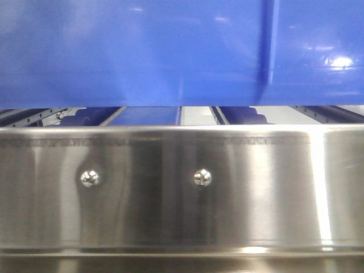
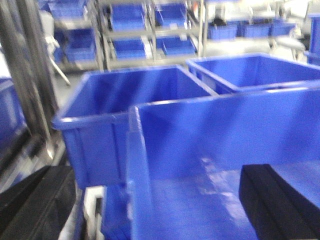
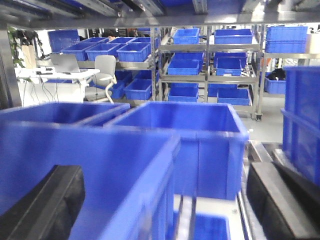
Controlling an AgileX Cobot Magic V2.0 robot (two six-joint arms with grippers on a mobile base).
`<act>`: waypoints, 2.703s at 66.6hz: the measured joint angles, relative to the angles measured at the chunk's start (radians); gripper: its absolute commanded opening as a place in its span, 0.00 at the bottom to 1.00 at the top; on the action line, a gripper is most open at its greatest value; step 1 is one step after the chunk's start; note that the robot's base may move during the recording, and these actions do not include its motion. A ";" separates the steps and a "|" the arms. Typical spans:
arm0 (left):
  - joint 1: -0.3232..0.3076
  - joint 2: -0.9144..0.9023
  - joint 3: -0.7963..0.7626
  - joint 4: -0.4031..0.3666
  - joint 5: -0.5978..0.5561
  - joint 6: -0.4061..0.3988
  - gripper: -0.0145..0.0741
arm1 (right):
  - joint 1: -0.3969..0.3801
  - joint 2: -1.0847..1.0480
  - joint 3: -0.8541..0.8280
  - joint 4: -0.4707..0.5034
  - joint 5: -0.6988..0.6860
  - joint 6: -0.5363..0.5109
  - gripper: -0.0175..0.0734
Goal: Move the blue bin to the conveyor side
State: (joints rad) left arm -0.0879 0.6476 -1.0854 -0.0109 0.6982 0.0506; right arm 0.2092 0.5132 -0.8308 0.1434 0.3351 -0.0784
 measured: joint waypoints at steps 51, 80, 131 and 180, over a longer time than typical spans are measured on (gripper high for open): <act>0.000 0.513 -0.517 0.001 0.506 -0.051 0.80 | 0.052 0.611 -0.777 0.022 0.882 0.022 0.77; 0.000 0.577 -0.563 0.142 0.530 -0.072 0.80 | 0.085 0.692 -0.781 -0.149 0.898 0.203 0.75; 0.000 0.602 -0.563 0.155 0.532 -0.079 0.80 | 0.181 0.859 -0.847 -0.248 0.898 0.261 0.75; 0.000 0.606 -0.563 0.152 0.532 -0.079 0.80 | 0.181 0.951 -0.842 -0.258 0.898 0.330 0.75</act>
State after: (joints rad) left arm -0.0879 1.2534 -1.6481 0.1407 1.2304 -0.0287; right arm 0.3902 1.4645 -1.6726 -0.1147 1.2329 0.2515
